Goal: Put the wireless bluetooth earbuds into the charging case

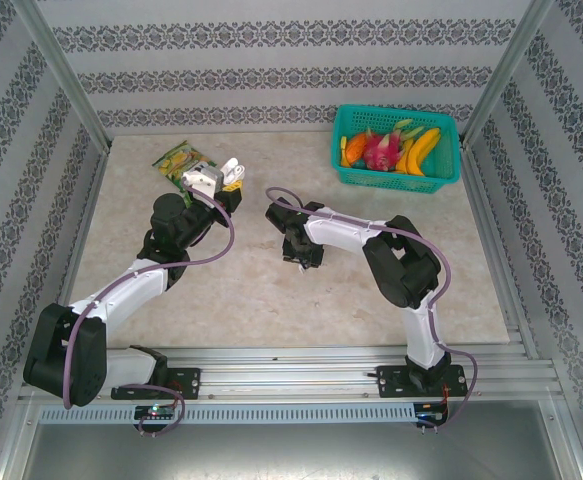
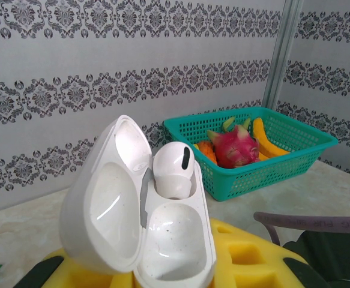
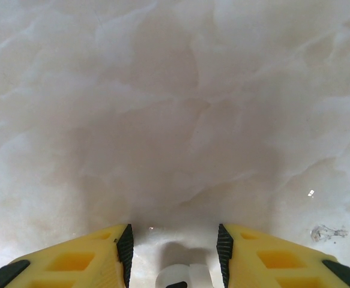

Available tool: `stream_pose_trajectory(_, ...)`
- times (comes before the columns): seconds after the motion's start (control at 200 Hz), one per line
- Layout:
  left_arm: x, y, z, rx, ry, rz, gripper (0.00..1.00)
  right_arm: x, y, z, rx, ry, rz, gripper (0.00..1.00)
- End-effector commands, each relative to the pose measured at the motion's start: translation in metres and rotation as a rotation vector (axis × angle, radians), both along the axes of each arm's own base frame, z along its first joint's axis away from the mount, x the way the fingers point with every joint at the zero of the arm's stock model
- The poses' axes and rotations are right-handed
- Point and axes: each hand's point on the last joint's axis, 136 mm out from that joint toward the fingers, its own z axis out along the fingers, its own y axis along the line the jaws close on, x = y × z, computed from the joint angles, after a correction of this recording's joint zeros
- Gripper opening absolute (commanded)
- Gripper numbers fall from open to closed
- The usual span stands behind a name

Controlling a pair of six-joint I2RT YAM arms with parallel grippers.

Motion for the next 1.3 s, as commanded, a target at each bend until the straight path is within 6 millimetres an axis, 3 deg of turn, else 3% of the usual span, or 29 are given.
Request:
stream_pose_trajectory(0.0, -0.002, 0.004, 0.018, -0.031, -0.062, -0.003, 0.0, -0.011, -0.009, 0.009, -0.045, -0.001, 0.005, 0.45)
stream_pose_trajectory(0.719, -0.003, 0.005, 0.015, -0.035, -0.063, 0.001, 0.0, -0.015, 0.007, 0.006, -0.011, 0.01, 0.01, 0.44)
stream_pose_trajectory(1.294, -0.003, 0.005, 0.016, -0.036, -0.065, 0.004, 0.0, -0.016, 0.005, 0.003, -0.02, 0.016, 0.007, 0.39)
